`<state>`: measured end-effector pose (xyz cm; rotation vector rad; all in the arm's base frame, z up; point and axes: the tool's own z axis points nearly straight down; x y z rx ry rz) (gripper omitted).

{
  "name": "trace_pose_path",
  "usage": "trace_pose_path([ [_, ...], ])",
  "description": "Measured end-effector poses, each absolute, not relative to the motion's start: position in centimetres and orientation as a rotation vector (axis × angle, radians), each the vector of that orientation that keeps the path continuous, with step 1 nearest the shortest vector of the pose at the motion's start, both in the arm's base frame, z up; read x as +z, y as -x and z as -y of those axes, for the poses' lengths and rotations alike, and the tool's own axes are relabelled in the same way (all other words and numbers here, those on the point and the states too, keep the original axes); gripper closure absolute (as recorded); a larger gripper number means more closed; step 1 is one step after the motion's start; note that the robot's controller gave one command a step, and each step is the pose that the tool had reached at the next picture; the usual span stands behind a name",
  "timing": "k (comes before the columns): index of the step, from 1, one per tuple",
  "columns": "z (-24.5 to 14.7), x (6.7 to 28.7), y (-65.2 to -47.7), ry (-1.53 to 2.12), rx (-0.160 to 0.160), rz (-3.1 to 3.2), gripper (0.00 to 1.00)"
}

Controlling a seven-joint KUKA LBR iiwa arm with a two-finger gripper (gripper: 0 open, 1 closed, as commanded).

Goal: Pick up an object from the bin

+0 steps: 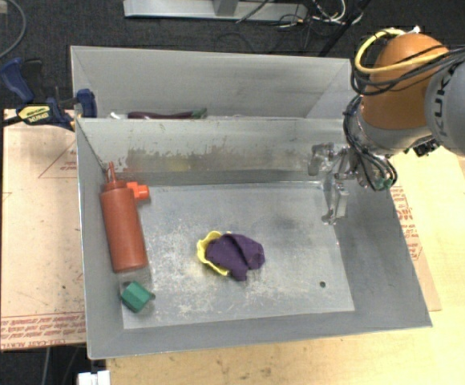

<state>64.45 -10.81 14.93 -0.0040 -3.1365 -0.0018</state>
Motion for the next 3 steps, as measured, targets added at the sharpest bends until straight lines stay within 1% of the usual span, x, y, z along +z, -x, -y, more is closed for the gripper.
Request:
trace_pose_path([
  [1,10.8,15.4,-64.6,0.002,-0.001,3.143,0.0],
  [2,6.2,12.0,-63.4,0.015,-0.001,3.143,0.0],
  [3,3.7,9.0,-62.4,-0.074,-0.004,3.144,0.0],
])
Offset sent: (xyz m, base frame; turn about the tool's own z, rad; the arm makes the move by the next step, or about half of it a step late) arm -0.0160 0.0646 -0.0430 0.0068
